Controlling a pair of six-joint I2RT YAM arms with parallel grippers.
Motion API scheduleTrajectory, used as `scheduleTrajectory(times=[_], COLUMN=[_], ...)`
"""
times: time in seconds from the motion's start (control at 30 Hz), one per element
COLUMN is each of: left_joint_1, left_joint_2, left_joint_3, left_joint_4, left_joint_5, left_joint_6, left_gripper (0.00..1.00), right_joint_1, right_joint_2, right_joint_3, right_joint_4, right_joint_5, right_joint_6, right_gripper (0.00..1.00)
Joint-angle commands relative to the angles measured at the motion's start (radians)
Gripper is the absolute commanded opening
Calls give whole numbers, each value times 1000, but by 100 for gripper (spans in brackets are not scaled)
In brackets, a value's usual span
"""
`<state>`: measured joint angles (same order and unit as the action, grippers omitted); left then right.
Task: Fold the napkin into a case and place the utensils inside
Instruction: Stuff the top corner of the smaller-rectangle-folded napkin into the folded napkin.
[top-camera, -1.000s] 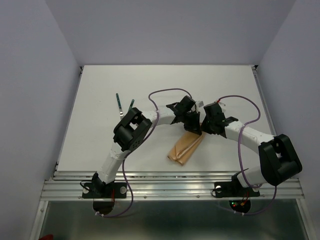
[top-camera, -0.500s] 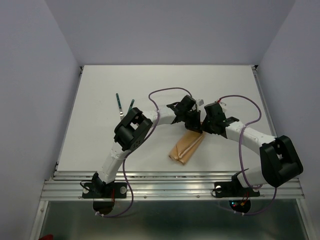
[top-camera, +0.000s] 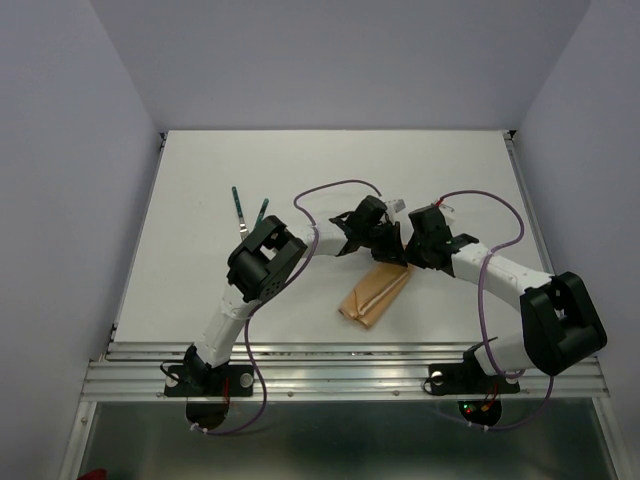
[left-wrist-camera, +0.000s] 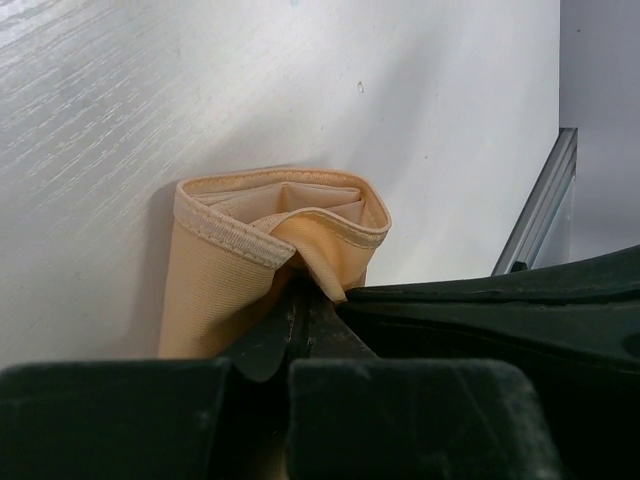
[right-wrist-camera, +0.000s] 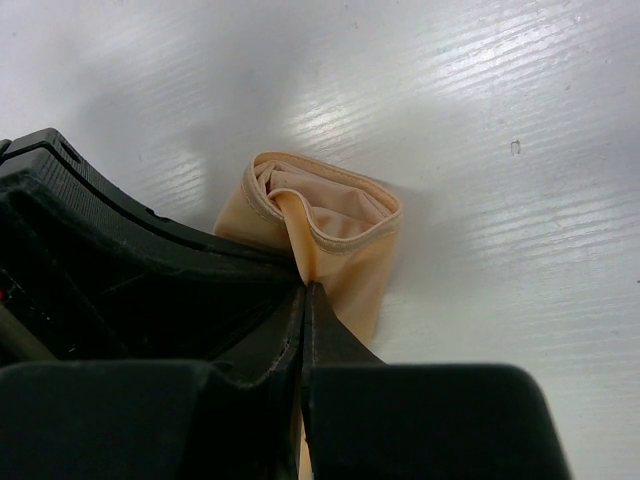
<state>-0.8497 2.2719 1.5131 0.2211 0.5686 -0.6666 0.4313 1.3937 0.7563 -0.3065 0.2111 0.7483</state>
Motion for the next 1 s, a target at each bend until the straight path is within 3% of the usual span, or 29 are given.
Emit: scheduleTrajectory(times=[0.0, 0.3, 0.6, 0.97], left_joint_1=[-11, -20, -22, -22], left_joint_2=[-43, -109, -160, -150], left_joint_3=[-8, -109, -246, -243], left_joint_4=[78, 115, 279, 299], left_joint_5=[-33, -190, -109, -96], left_joint_6=[-56, -134, -110, -125], left_gripper=[0, 0, 0, 0], right_joint_1=[4, 4, 4, 4], right_joint_2=[-21, -2, -22, -7], right_joint_3=[3, 11, 29, 44], right_joint_4=[9, -9, -36, -51], right_joint_5=[-3, 28, 73, 68], right_joint_6=[6, -3, -20, -15], right_gripper=[1, 1, 1, 1])
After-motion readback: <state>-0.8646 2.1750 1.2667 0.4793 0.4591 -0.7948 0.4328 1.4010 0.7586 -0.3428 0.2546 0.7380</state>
